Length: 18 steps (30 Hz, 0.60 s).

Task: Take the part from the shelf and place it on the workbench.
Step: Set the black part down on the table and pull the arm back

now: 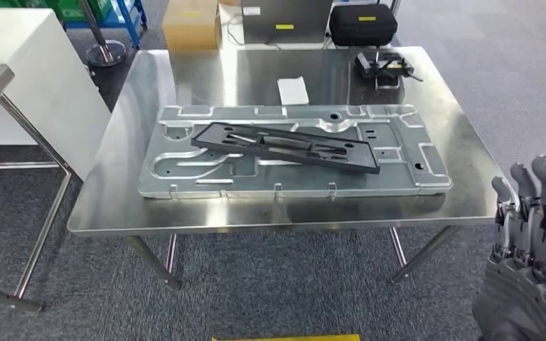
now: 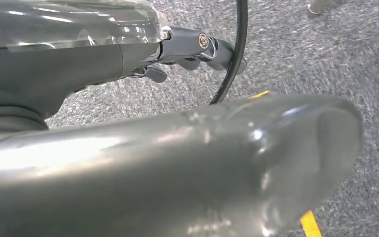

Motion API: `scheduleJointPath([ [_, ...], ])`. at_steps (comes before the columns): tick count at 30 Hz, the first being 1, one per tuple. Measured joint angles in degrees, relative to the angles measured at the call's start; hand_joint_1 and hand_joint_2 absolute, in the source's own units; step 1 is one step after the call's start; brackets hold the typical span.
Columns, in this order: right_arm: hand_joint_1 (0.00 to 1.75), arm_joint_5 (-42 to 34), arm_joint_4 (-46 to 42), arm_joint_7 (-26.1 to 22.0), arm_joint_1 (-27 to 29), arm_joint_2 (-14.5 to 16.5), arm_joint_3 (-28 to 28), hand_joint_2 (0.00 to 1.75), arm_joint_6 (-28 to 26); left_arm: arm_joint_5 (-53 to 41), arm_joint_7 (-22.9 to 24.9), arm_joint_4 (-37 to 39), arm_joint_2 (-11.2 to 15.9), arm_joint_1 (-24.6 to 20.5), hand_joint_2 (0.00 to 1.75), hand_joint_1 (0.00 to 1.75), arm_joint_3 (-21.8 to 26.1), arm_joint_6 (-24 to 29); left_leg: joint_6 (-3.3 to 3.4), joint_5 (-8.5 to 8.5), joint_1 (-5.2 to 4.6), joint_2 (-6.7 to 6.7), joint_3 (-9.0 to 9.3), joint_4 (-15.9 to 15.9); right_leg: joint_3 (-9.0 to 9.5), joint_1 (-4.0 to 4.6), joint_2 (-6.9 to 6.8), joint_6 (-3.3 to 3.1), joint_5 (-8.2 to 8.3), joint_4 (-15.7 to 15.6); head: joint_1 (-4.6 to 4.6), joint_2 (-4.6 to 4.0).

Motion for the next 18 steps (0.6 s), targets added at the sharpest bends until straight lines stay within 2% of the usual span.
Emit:
scheduleJointPath([
  [1, 0.0, 0.0, 0.02, 0.05, 0.04, -0.01, -0.02, 0.0, 0.03, 0.0, 0.01, 0.0, -0.01, 0.03, 0.0, 0.0, 0.01, 0.01, 0.65, 0.66, -0.05, 0.16, -0.7, -0.03, -0.54, -0.12, 0.09, 0.2, -1.54, 0.95, 0.05, -0.01],
  [2, 0.0, 0.01, 0.03, 0.09, 0.07, -0.01, -0.04, 0.0, 0.03, -0.02, 0.02, 0.0, -0.01, 0.05, 0.0, 0.0, 0.0, -0.01, 1.2, 1.4, -0.1, 0.33, -1.54, -0.08, -1.32, -0.14, 0.22, 0.27, -4.18, 3.01, 0.1, -0.01],
  [4, 0.0, 1.17, 0.02, -0.78, 0.66, -0.01, -0.11, 0.0, -1.08, -1.82, -0.51, 0.01, -0.02, -0.13, 0.0, 0.0, -0.01, -1.38, 1.85, 2.77, -0.45, 0.57, -3.29, 0.0, -3.0, 0.09, 0.36, 0.23, -10.39, 9.95, 0.23, -0.01],
  [5, 0.0, 2.52, 0.0, -2.01, 1.6, -0.01, -0.28, 0.0, -2.61, -4.03, -1.22, 0.07, -0.01, -0.45, 0.0, 0.0, 0.09, -3.04, 2.07, 3.42, -0.71, 0.6, -4.16, 0.07, -3.43, 0.21, 0.39, 0.15, -11.95, 13.39, 0.29, -0.01],
  [6, 0.0, 4.0, -0.02, -3.78, 3.02, -0.03, -0.57, 0.0, -4.67, -6.88, -2.23, 0.24, -0.01, -1.01, 0.0, 0.0, 0.33, -5.16, 2.24, 4.06, -1.0, 0.56, -5.01, 0.17, -3.28, 0.37, 0.41, -0.03, -12.06, 15.64, 0.31, -0.01],
  [7, 0.0, 5.15, -0.03, -5.82, 4.68, -0.13, -0.98, 0.0, -6.79, -9.61, -3.31, 0.62, 0.0, -1.78, 0.0, 0.0, 0.75, -7.14, 2.34, 4.66, -1.32, 0.43, -5.88, 0.32, -2.25, 0.58, 0.46, -0.39, -10.91, 16.03, 0.31, -0.01],
  [8, 0.0, 5.69, -0.04, -7.73, 6.18, -0.29, -1.43, 0.0, -8.51, -11.69, -4.31, 1.13, 0.0, -2.61, 0.0, 0.0, 1.25, -8.55, 2.37, 5.22, -1.62, 0.29, -6.7, 0.49, -0.22, 0.94, 0.54, -0.94, -9.26, 14.34, 0.33, -0.01],
  [9, 0.0, 5.57, -0.07, -9.08, 7.29, -0.5, -1.85, 0.0, -9.55, -12.92, -5.12, 1.68, -0.04, -3.4, 0.0, 0.0, 1.74, -9.29, 2.34, 5.72, -1.82, 0.21, -7.36, 0.68, 2.78, 1.42, 0.64, -1.73, -7.98, 10.8, 0.28, 0.0],
  [10, 0.0, 5.21, -0.15, -9.82, 8.0, -0.69, -2.24, 0.0, -10.03, -13.48, -5.71, 2.16, -0.07, -4.04, 0.0, 0.0, 2.14, -9.56, 2.23, 6.13, -2.07, 0.2, -7.92, 0.88, 6.23, 1.96, 0.7, -2.62, -7.6, 6.22, 0.27, 0.0],
  [11, 0.0, 4.76, -0.27, -10.03, 8.4, -0.84, -2.62, 0.0, -10.13, -13.67, -6.14, 2.47, -0.09, -4.52, 0.0, 0.0, 2.42, -9.57, 2.09, 6.51, -2.21, 0.32, -8.24, 1.01, 9.15, 2.35, 0.74, -3.28, -7.91, 1.97, 0.25, 0.01],
  [12, 0.0, 4.4, -0.39, -9.84, 8.64, -0.93, -2.97, 0.0, -10.07, -13.74, -6.44, 2.65, -0.11, -4.91, 0.0, 0.0, 2.6, -9.57, 1.9, 6.89, -2.24, 0.45, -8.44, 1.07, 11.07, 2.68, 0.78, -3.75, -8.46, -1.05, 0.2, 0.0],
  [13, 0.0, 4.17, -0.49, -9.59, 8.8, -0.99, -3.31, 0.0, -9.93, -13.73, -6.63, 2.76, -0.1, -5.23, 0.0, 0.0, 2.71, -9.56, 1.65, 7.32, -2.27, 0.57, -8.61, 1.08, 11.84, 2.86, 0.8, -3.99, -8.79, -2.62, 0.22, -0.01],
  [15, 0.0, 4.01, -0.53, -9.14, 8.95, -1.09, -3.83, 0.0, -9.67, -13.73, -6.81, 2.89, -0.09, -5.62, 0.0, 0.0, 2.91, -9.54, 1.09, 7.69, -2.3, 0.58, -9.13, 1.27, 11.21, 2.71, 0.71, -4.32, -7.9, -3.29, 0.24, -0.01],
  [16, 0.0, 4.0, -0.52, -9.02, 9.01, -1.11, -4.03, 0.0, -9.55, -13.73, -6.84, 2.94, -0.08, -5.7, 0.0, 0.0, 3.01, -9.53, 0.78, 6.62, -2.31, 0.47, -9.68, 2.09, 10.58, 2.48, 0.57, -4.66, -7.2, -3.45, 0.16, -0.01],
  [17, 0.0, 3.99, -0.52, -8.92, 9.06, -1.12, -4.19, 0.0, -9.47, -13.73, -6.86, 3.0, -0.07, -5.71, 0.0, 0.0, 3.12, -9.53, 0.44, 4.48, -2.24, 0.36, -10.45, 3.89, 9.81, 2.24, 0.42, -4.93, -6.45, -3.61, 0.02, 0.0],
  [18, 0.0, 3.99, -0.52, -8.86, 9.11, -1.13, -4.31, 0.0, -9.41, -13.73, -6.87, 3.08, -0.06, -5.73, 0.0, 0.0, 3.22, -9.53, 0.1, 1.48, -1.95, 0.27, -11.37, 6.77, 8.95, 2.12, 0.27, -5.13, -5.76, -3.6, -0.1, 0.0],
])
